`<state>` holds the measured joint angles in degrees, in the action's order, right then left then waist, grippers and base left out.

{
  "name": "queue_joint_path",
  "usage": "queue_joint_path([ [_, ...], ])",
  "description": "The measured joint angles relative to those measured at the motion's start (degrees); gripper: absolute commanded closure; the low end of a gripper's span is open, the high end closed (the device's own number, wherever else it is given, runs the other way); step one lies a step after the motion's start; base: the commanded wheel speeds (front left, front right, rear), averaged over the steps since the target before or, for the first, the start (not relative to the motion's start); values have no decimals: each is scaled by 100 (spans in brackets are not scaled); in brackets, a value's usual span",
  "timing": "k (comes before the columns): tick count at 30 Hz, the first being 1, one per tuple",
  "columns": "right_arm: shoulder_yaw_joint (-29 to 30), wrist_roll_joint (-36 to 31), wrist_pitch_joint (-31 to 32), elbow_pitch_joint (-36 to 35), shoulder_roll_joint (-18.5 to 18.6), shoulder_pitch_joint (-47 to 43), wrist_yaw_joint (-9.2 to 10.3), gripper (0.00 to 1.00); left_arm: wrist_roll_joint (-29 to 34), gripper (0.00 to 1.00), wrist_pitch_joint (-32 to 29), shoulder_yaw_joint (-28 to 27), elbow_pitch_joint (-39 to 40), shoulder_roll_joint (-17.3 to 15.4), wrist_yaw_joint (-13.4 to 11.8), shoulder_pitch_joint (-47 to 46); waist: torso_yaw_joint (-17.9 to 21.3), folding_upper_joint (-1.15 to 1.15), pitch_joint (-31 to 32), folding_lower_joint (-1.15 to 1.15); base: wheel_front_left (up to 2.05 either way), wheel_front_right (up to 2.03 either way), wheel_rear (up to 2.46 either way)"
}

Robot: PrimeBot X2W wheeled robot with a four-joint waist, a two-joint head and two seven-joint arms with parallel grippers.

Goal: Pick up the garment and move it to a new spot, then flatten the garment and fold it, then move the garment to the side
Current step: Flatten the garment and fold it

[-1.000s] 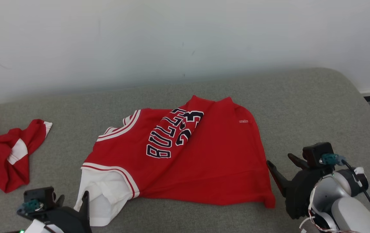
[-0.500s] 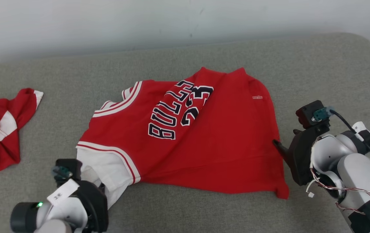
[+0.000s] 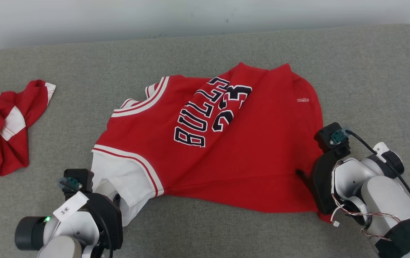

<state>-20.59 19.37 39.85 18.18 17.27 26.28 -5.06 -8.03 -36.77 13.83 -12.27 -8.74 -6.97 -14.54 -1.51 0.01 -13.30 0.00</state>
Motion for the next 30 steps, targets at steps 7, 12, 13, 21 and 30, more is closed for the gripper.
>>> queue_joint_path([
  [7,4,0,3,25,-12,6,22,0,-10,0,0,-52,-21,-13,0,-8,10,0,-14,0,0,0,0],
  [12,52,0,-10,74,-19,3,111,0,-41,0,53,-203,38,-69,-2,11,24,0,16,0,0,0,0],
  [13,63,0,-10,79,-14,1,112,0,-41,0,53,-218,66,-91,-2,27,24,0,32,0,0,0,0],
  [21,36,-2,-62,120,-64,-77,180,0,-33,0,58,-226,348,-167,-5,307,22,0,96,0,0,0,0],
  [30,15,-13,-162,165,-97,-125,211,66,-22,22,115,-230,612,-122,-7,393,-6,0,124,0,0,0,0],
])
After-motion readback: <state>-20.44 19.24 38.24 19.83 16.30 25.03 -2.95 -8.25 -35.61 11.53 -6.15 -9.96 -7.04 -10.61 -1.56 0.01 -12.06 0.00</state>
